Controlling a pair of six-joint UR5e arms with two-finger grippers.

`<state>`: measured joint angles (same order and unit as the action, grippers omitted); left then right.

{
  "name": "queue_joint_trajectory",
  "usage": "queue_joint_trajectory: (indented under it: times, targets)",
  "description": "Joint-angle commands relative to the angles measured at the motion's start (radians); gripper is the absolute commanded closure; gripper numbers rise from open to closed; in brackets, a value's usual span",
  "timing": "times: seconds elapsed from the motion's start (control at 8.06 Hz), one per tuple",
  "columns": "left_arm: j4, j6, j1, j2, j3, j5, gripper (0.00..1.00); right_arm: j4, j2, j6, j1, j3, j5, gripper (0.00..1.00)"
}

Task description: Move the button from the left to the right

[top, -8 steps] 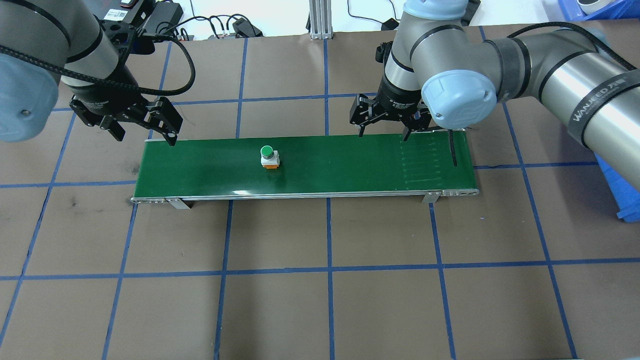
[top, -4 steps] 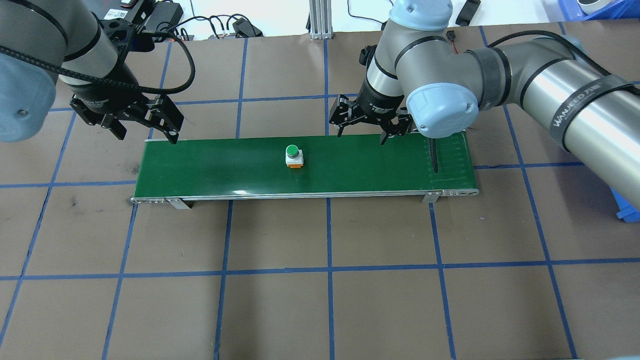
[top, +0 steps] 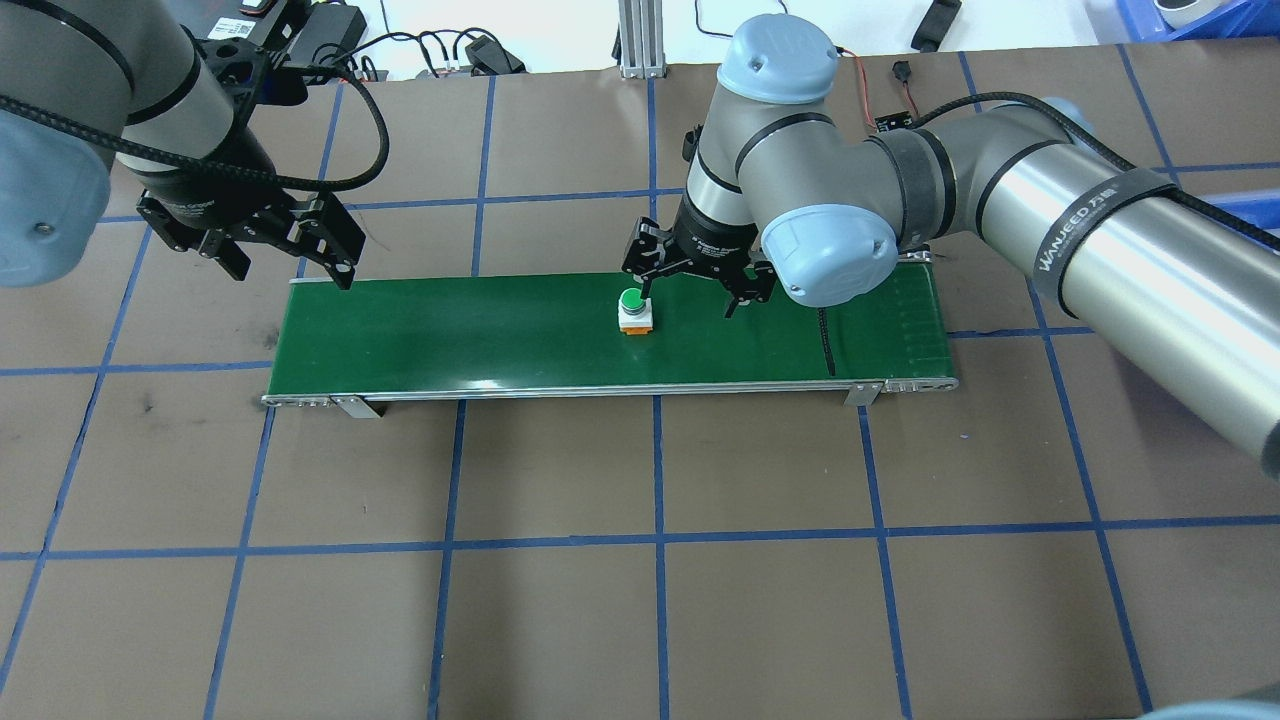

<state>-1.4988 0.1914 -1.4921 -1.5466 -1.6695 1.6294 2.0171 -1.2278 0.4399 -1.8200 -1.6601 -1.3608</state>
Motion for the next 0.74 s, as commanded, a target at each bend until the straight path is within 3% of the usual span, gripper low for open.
queue_joint_trajectory:
  times: [0.0,0.12,0.37,0.5,0.62]
  targets:
    - [0.002,0.011,0.007,0.003,0.002,0.001,0.00,0.026,0.017,0.028,-0.007,-0.001,0.006,0.03]
    - [0.003,0.011,0.007,0.000,0.005,0.000,0.00,0.026,0.024,0.019,-0.007,-0.001,-0.003,0.03]
    - [0.009,0.013,0.007,0.000,-0.003,0.000,0.00,0.026,0.048,-0.036,-0.007,-0.009,-0.079,0.09]
    - [0.015,0.014,0.007,0.002,-0.003,0.000,0.00,0.025,0.053,-0.102,-0.007,-0.016,-0.121,0.24]
    - [0.025,0.014,0.007,0.002,-0.003,0.000,0.00,0.023,0.056,-0.165,-0.007,-0.017,-0.236,0.39]
